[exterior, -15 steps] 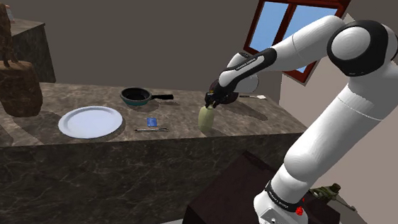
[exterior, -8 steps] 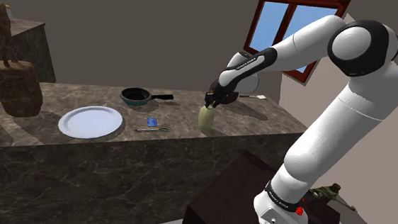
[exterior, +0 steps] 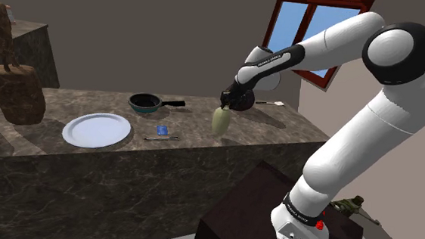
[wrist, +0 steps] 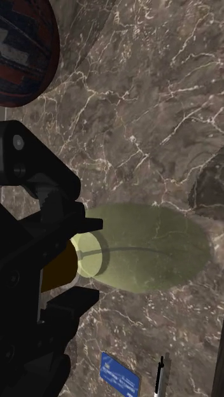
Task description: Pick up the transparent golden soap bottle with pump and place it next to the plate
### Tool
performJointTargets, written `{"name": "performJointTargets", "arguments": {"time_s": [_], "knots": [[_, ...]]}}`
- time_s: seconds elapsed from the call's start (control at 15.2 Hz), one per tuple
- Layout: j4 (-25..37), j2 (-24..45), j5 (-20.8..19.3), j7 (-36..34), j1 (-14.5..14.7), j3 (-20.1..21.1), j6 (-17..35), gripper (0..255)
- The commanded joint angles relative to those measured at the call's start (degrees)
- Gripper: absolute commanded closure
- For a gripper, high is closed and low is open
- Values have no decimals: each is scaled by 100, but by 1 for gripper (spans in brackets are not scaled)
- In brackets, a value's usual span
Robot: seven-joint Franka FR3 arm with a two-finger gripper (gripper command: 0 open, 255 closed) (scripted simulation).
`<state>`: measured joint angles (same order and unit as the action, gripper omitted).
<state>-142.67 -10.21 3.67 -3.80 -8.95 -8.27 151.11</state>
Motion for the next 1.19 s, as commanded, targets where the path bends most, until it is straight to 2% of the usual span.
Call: {"name": "performJointTargets", "arguments": {"time_s": [0.0,1.12], "knots": [[81,-116,-44,-25,-20,2,-193,255],[868,-738,-232,-217,-84,81,-1596,255]]}}
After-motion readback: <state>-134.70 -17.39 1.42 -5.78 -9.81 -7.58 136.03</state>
